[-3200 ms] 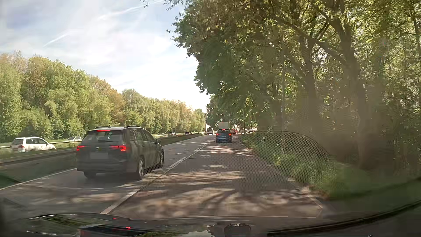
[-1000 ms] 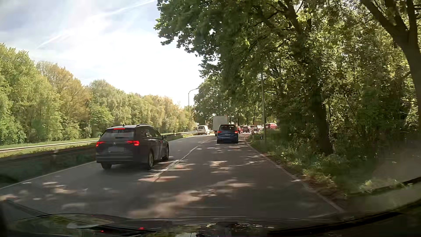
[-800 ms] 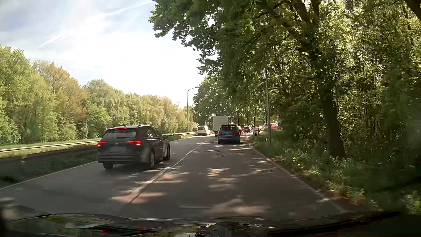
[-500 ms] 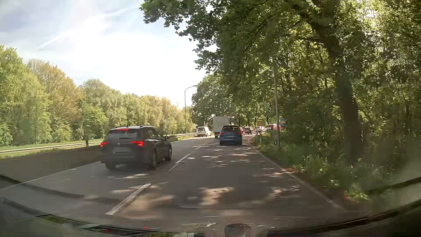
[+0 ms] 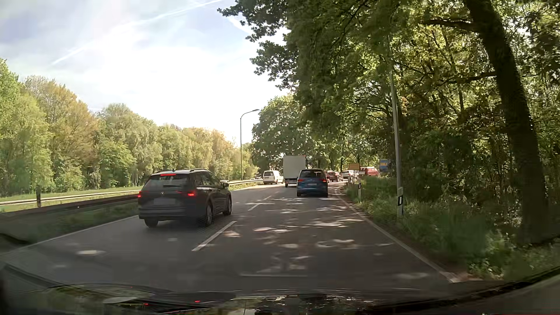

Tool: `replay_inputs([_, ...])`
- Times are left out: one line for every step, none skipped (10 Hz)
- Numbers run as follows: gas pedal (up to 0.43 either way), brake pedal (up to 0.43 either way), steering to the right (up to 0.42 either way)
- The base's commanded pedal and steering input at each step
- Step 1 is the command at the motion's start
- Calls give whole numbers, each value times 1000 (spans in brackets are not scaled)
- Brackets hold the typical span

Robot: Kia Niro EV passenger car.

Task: Follow the waypoints while adhering to traffic rules and regulations

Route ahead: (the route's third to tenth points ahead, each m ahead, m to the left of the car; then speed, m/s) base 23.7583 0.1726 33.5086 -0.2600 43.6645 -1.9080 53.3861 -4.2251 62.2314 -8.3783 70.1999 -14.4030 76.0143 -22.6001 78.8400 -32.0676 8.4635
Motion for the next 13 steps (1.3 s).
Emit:
replay_inputs([0,134,3])
replay_inputs([0,104,3])
replay_inputs([0,104,3])
replay_inputs([0,98,3])
replay_inputs([0,104,3])
replay_inputs([0,98,3])
replay_inputs([0,98,3])
replay_inputs([0,91,3])
replay_inputs([0,91,3])
replay_inputs([0,91,3])
replay_inputs([0,91,3])
replay_inputs([0,85,4])
replay_inputs([0,85,3])
